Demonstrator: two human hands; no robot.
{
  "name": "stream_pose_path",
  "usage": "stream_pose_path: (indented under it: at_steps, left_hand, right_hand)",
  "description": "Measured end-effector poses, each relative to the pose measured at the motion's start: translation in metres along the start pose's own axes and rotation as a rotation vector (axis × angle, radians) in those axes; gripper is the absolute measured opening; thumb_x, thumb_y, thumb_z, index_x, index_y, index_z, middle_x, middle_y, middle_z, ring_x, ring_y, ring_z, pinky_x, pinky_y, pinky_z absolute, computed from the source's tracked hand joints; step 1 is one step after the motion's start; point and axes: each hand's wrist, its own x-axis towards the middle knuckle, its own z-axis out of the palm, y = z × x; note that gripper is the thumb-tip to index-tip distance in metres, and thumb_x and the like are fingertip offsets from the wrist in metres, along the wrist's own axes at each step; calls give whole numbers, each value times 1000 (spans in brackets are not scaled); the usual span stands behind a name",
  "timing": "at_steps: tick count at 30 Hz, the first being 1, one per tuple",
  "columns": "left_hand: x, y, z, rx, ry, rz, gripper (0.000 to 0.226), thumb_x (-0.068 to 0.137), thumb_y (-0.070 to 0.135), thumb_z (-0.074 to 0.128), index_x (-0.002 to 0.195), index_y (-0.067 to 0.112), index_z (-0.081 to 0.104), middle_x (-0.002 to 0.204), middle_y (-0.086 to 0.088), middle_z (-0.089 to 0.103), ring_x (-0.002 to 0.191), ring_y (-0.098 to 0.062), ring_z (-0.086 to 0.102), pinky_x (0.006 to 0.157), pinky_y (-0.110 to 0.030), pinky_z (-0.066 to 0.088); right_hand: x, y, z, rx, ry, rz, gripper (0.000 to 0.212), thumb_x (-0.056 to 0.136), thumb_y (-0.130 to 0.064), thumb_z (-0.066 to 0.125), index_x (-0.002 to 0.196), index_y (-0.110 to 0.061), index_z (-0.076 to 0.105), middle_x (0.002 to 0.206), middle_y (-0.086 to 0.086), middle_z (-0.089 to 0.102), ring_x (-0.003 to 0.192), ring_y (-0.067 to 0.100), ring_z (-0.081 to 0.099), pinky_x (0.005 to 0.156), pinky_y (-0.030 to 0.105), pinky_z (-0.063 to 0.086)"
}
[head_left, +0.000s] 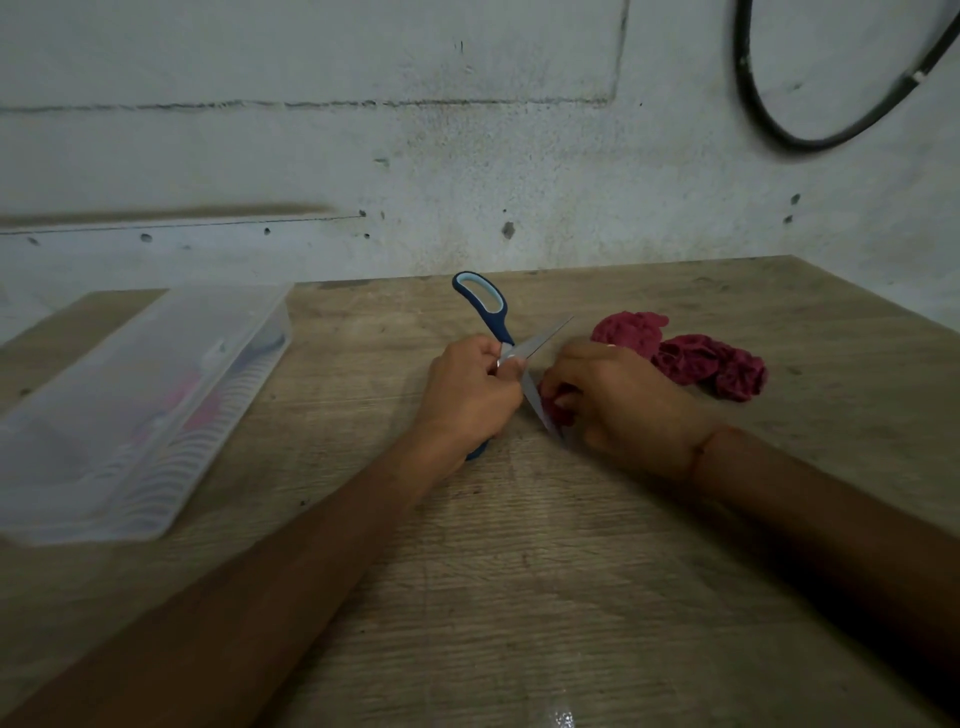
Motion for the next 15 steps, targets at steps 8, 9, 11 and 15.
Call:
stream_pose_path:
  at_steps: [8, 9, 11, 15]
  left_hand:
    - [3, -5, 1, 14, -3, 11, 16, 97, 25, 60, 96, 13, 70, 85, -5, 76, 62, -16, 62, 54, -32, 48]
    - [2, -4, 1, 17, 1, 16, 16, 96, 25, 60, 94, 12, 70, 84, -6, 76, 62, -17, 62, 55, -33, 49]
    - [1, -3, 1, 6, 8, 14, 15, 96, 24, 61, 94, 13, 70, 84, -4, 76, 62, -14, 61, 53, -30, 46]
    - [1, -2, 1, 3, -4, -7, 15, 96, 23, 60, 97, 13, 71, 85, -3, 75, 66, -12, 62, 55, -28, 44]
  right_hand:
    - [-19, 10, -11, 103, 297, 142, 19, 85, -7, 66, 101, -17, 70, 94, -12, 60, 81, -8, 49, 75, 0, 38]
    - [-17, 8, -10, 112, 306, 135, 19, 85, -7, 67, 101, -17, 70, 93, -14, 58, 81, -11, 48, 76, -2, 38]
    - [-12, 1, -6, 121, 279, 96, 18, 84, -9, 68, 99, -18, 70, 93, -16, 57, 79, -8, 49, 76, 0, 40]
    - [-2, -6, 1, 84, 160, 5, 16, 86, -7, 65, 99, -14, 72, 96, -3, 64, 85, 7, 55, 78, 18, 47]
